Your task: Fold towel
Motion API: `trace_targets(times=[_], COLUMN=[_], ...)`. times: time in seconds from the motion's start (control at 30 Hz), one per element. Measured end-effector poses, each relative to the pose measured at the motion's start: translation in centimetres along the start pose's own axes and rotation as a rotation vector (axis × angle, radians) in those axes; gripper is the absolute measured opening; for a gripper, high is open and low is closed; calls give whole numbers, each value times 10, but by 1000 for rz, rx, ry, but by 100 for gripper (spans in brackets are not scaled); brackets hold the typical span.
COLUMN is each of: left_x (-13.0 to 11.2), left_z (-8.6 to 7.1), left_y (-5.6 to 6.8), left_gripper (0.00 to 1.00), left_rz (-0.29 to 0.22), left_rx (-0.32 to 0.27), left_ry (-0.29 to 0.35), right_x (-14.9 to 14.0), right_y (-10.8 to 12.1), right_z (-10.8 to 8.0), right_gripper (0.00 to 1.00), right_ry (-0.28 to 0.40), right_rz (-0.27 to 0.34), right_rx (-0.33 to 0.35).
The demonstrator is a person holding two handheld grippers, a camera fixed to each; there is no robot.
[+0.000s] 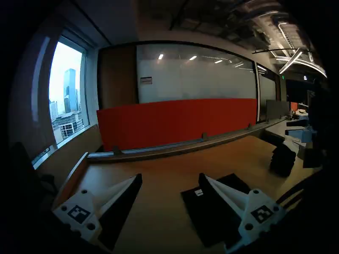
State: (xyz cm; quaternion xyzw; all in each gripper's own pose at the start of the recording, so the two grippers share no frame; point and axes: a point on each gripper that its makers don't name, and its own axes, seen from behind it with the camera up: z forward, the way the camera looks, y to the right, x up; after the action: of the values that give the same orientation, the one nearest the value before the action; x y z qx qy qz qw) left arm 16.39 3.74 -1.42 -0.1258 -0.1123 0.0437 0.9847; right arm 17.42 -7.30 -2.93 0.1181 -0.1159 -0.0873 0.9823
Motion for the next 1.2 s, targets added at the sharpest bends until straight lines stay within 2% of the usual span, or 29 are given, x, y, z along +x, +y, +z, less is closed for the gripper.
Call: trace_targets(times=[0.7, 0.97, 1.2], left_x=[-36, -56, -76], left_z=[5, 5, 6], left_y=[11, 15, 22], left_gripper=[99, 99, 99], left_rz=[17, 18, 19], left_rx=[-25, -33, -50], left_ry=[-58, -84, -111], right_x=[-31, -49, -73], right_y=[-15, -20, -25], right_z=[11, 13, 12], right_gripper=[99, 99, 99], right_ry=[-52, -73, -105], right_rz=[-12, -10, -10], right_rx=[48, 59, 71])
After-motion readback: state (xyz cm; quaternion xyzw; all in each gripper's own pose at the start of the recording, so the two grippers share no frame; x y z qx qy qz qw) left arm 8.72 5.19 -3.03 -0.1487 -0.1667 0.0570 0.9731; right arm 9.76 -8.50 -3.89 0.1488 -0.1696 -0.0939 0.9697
